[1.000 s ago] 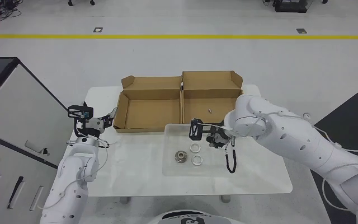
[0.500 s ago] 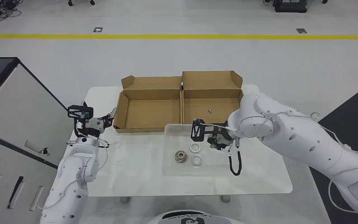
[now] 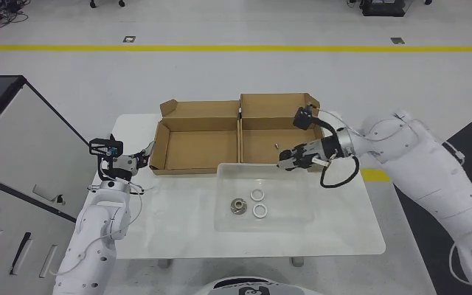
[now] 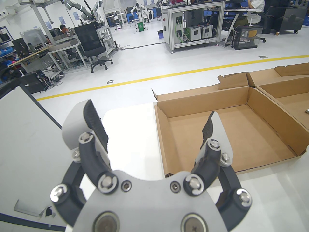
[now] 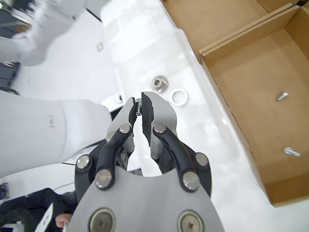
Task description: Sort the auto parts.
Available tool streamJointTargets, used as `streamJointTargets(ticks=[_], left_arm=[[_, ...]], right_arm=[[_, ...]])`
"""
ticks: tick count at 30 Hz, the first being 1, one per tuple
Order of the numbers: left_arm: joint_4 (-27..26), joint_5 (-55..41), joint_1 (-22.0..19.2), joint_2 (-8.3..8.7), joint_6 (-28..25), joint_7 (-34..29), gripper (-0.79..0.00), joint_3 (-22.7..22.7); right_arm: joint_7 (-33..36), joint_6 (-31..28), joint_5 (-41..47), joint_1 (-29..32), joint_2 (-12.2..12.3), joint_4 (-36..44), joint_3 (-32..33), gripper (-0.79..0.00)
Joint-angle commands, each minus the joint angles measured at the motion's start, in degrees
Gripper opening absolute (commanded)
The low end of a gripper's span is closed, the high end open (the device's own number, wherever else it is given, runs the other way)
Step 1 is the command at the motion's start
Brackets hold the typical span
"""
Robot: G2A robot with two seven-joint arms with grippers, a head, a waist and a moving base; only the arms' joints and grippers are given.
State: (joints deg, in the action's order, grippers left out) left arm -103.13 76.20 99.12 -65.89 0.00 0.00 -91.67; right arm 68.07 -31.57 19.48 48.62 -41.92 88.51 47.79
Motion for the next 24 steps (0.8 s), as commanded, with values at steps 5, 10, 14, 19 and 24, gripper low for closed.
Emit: streamJointTargets(ticks=[5, 10, 14, 19, 24], left_arm=[[0.0, 0.0, 0.0, 0.0, 0.0, 0.0, 0.0, 0.0], [0.0, 0.0, 0.0, 0.0, 0.0, 0.0, 0.0, 0.0], [0.0, 0.0, 0.0, 0.0, 0.0, 0.0, 0.0, 0.0], [0.0, 0.0, 0.0, 0.0, 0.0, 0.0, 0.0, 0.0], [0.0, 0.0, 0.0, 0.0, 0.0, 0.0, 0.0, 0.0]], right_arm=[[-0.3, -4.9, 25.3, 4.4, -0.4, -2.0, 1.2, -0.785], [0.1, -4.6, 38.9, 6.2, -1.2, 2.2, 2.8, -0.785], [3.1, -1.6, 48.3, 7.5, -2.6, 5.7, 6.2, -0.785], [8.9, 4.2, 58.6, 9.6, -5.8, 9.4, 12.3, -0.785], [12.4, 7.8, 60.3, 10.0, -7.8, 10.0, 15.1, -0.785]])
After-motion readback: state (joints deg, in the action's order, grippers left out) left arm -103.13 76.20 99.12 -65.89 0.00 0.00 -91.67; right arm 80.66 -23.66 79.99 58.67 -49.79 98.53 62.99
